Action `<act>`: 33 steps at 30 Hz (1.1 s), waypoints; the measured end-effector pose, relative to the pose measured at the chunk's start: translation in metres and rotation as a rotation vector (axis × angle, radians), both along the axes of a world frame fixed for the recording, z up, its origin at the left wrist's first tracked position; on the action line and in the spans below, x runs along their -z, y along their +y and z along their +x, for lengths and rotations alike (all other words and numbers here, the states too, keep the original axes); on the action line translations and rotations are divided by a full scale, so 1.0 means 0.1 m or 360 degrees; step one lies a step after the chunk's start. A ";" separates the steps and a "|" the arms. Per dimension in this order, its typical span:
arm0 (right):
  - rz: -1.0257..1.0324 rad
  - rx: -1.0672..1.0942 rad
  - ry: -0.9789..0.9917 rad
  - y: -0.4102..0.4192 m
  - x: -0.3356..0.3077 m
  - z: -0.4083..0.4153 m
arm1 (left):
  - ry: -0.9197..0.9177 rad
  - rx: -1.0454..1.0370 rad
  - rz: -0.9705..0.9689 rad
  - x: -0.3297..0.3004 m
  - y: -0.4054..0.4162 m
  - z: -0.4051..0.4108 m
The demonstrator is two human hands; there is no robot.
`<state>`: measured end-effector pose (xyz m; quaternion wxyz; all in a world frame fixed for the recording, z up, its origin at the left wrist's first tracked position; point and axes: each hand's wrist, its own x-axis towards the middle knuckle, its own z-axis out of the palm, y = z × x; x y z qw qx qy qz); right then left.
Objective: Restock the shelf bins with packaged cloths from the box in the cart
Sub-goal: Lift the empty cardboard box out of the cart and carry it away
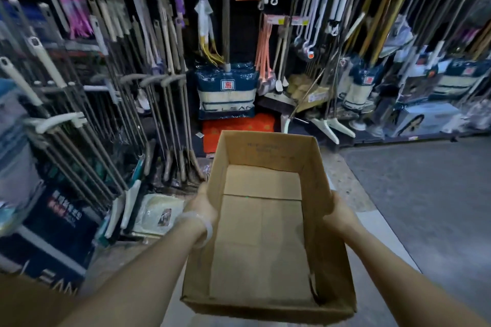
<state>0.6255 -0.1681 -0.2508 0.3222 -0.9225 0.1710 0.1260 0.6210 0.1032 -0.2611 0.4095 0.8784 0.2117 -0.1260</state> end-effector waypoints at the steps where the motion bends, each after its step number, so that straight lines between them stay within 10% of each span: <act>1: -0.0015 0.0004 0.0008 -0.06 0.01 0.18 | 0.0003 0.0002 0.0011 0.01 -0.07 0.19; 20: -0.0019 0.0365 0.0266 -0.01 1.44 3.80 | 0.0105 -0.0015 -0.0270 1.41 -0.15 4.12; 33: 0.0074 0.0522 0.0608 -0.06 4.43 5.28 | 0.0523 -0.0180 0.0121 4.48 -0.38 5.28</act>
